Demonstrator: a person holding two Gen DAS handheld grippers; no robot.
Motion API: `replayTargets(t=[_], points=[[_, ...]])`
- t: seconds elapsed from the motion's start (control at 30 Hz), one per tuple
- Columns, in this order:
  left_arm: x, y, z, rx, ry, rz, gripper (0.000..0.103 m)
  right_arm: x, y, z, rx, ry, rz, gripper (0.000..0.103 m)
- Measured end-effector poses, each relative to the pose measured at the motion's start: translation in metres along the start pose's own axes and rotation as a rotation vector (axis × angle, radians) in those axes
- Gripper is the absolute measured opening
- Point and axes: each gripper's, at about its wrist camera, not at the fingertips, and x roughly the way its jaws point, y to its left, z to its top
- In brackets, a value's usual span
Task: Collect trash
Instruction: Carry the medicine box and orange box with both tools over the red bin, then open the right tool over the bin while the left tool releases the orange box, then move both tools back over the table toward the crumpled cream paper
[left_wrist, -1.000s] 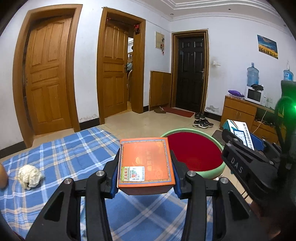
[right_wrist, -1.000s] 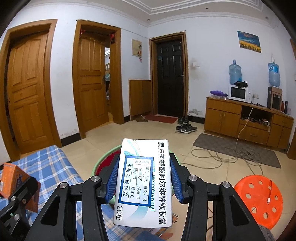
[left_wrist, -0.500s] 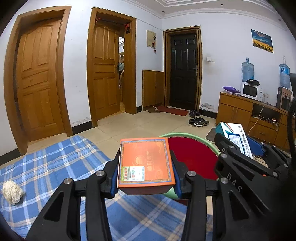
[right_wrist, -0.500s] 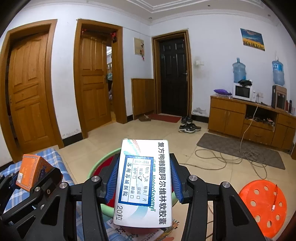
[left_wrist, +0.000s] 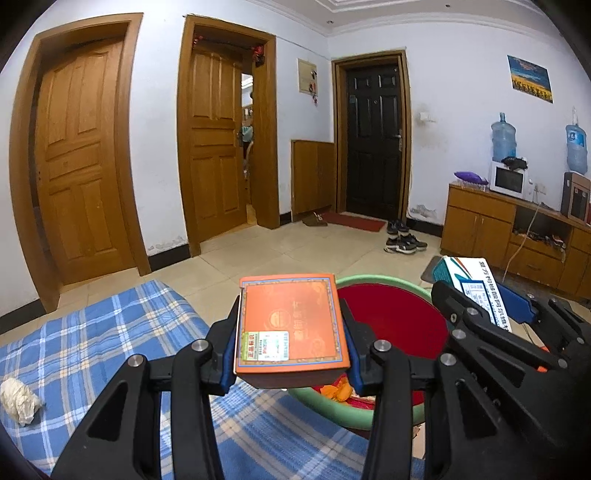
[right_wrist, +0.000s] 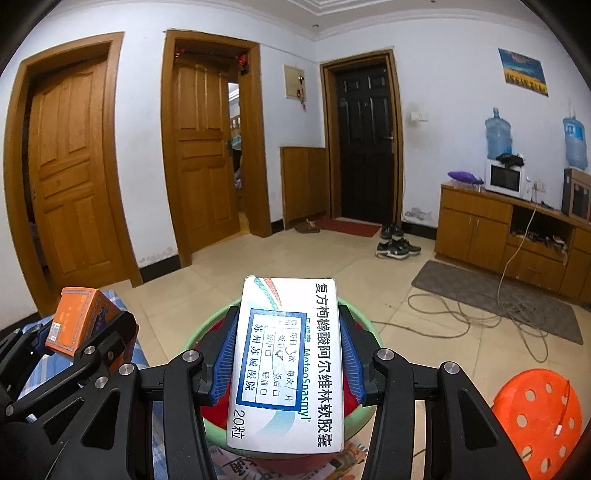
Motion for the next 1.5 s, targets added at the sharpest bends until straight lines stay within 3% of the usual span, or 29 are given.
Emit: replayTargets(t=[0.67,0.87,1.07,1.5], points=[[0.038,-0.013,0.005,0.047,0.115,-0.031,0.048,0.038,-0.024,0.009,0.087,0.130,-0.001,0.052],[0.043,-0.009,0.006,0.018,0.147,-0.020,0.056,0.047,-0.030,0.012,0.113,0.171,0.028,0.053],[0.044,-0.003,0.005,-0.016,0.156,-0.018,0.067,0.054,-0.039,0.014,0.149,0.203,0.067,0.061],[0.043,-0.006,0.005,-0.002,0.154,-0.008,0.067,0.052,-0.040,0.010,0.165,0.210,0.062,0.062]])
